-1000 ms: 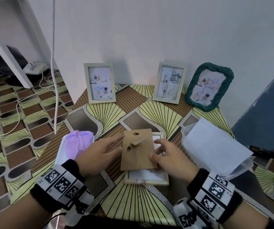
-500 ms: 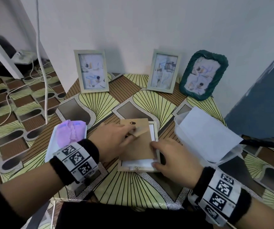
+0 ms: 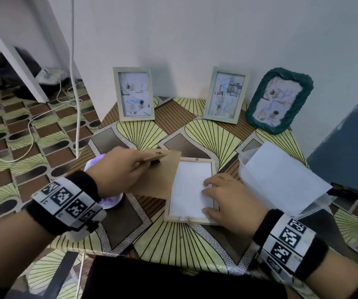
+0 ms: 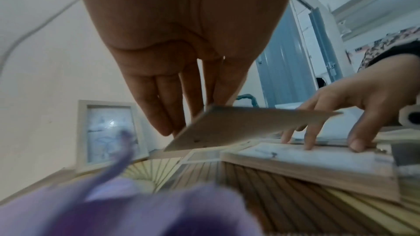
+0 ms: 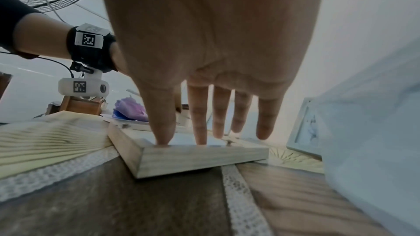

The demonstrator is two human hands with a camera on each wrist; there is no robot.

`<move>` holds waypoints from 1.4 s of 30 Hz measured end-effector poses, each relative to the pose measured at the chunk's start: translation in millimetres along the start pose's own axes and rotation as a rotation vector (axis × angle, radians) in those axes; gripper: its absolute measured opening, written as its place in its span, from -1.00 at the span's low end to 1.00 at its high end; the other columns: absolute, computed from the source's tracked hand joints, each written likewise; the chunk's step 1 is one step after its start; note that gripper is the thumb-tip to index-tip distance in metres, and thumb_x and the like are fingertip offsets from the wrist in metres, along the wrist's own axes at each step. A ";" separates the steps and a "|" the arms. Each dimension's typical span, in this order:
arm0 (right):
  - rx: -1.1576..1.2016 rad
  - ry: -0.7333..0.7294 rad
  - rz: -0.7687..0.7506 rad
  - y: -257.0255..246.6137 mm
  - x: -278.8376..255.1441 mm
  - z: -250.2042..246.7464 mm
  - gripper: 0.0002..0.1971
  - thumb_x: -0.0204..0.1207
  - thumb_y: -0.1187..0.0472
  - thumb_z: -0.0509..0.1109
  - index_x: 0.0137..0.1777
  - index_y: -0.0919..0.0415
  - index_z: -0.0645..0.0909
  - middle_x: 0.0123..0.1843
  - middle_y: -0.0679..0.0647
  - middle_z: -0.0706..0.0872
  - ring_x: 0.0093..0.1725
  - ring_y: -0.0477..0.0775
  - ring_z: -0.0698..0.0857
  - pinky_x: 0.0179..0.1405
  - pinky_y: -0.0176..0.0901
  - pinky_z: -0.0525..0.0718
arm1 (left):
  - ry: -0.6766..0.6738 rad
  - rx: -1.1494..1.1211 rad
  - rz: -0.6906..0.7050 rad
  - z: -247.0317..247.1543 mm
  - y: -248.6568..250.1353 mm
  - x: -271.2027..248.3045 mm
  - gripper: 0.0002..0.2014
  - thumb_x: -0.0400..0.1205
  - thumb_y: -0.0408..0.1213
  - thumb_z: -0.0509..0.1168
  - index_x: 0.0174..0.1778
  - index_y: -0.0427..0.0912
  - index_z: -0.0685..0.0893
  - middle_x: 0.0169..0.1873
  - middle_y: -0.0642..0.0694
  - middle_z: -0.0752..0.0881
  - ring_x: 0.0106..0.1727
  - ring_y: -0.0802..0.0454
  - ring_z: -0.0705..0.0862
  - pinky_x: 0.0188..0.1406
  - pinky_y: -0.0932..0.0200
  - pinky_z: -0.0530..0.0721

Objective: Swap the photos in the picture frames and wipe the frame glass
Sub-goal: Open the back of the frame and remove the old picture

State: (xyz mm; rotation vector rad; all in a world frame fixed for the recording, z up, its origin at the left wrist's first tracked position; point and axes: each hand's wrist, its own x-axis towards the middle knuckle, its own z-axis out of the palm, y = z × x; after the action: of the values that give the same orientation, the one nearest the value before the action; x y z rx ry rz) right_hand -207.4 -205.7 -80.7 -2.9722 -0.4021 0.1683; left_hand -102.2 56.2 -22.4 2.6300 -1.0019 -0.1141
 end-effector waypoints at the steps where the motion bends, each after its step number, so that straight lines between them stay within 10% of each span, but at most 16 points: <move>1: -0.003 -0.014 -0.016 0.9 1.1 0.8 -0.55 0.56 -0.12 0.32 0.36 0.07 0.63 0.56 -0.02 0.47 0.58 0.08 0.32 0.59 -0.03 0.31 | -0.033 0.042 -0.012 -3.2 -5.9 -4.0 -0.65 0.74 -0.20 0.15 0.41 0.18 0.61 0.17 0.10 0.77 0.13 0.08 0.71 0.13 0.13 0.63; 8: 0.044 -0.050 -0.010 5.0 -5.3 6.3 -0.43 0.64 -0.10 0.28 0.61 0.07 0.34 0.69 -0.02 0.29 0.68 -0.01 0.21 0.66 -0.13 0.19 | -0.175 0.258 -0.082 6.3 -29.0 -24.2 -0.68 0.70 -0.17 0.13 0.29 0.26 0.60 0.05 0.10 0.66 0.18 0.05 0.60 0.32 0.05 0.43; 17: 0.110 -0.078 0.016 15.4 -17.6 8.8 -0.39 0.67 -0.11 0.28 0.67 -0.02 0.24 0.75 -0.13 0.13 0.73 -0.13 0.00 0.69 -0.21 -0.02 | -0.289 0.312 0.045 34.3 -9.3 -4.6 -0.71 0.68 -0.12 0.08 0.24 0.09 0.62 0.02 0.06 0.75 0.07 0.00 0.71 0.08 -0.02 0.61; 24: 0.162 -0.063 0.041 21.7 -16.4 11.6 -0.39 0.64 -0.06 0.35 0.66 -0.02 0.29 0.74 -0.17 0.18 0.72 -0.18 0.01 0.66 -0.27 -0.02 | -0.349 0.500 0.143 38.9 -13.8 -1.6 -0.53 0.70 -0.10 0.00 0.58 0.15 0.33 0.34 0.04 0.54 0.25 -0.01 0.62 0.07 0.05 0.63; 34: 0.222 -0.034 0.038 25.1 -15.1 13.0 -0.38 0.58 -0.07 0.42 0.62 -0.03 0.37 0.71 -0.17 0.26 0.71 -0.18 0.08 0.63 -0.30 0.02 | -0.079 0.081 0.038 26.9 0.2 8.2 -0.66 0.65 -0.01 0.27 0.35 0.21 0.63 0.16 0.20 0.67 -0.04 0.41 0.58 0.04 0.28 0.52; 42: 0.547 0.183 0.232 25.7 -6.3 -8.3 -0.56 0.59 0.05 0.44 0.46 0.05 0.55 0.25 -0.11 0.69 0.14 -0.10 0.66 0.21 -0.17 0.64 | -0.200 0.435 0.196 59.5 27.5 71.1 -0.32 0.59 0.30 0.14 0.57 0.02 0.35 0.45 0.02 0.48 0.38 -0.04 0.43 0.32 -0.02 0.53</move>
State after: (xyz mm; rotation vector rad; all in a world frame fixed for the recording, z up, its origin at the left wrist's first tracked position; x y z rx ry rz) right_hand -205.8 -232.9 -75.9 -2.4546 0.0179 0.0211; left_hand -77.5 -26.0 -66.8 2.9254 -1.4938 -0.1265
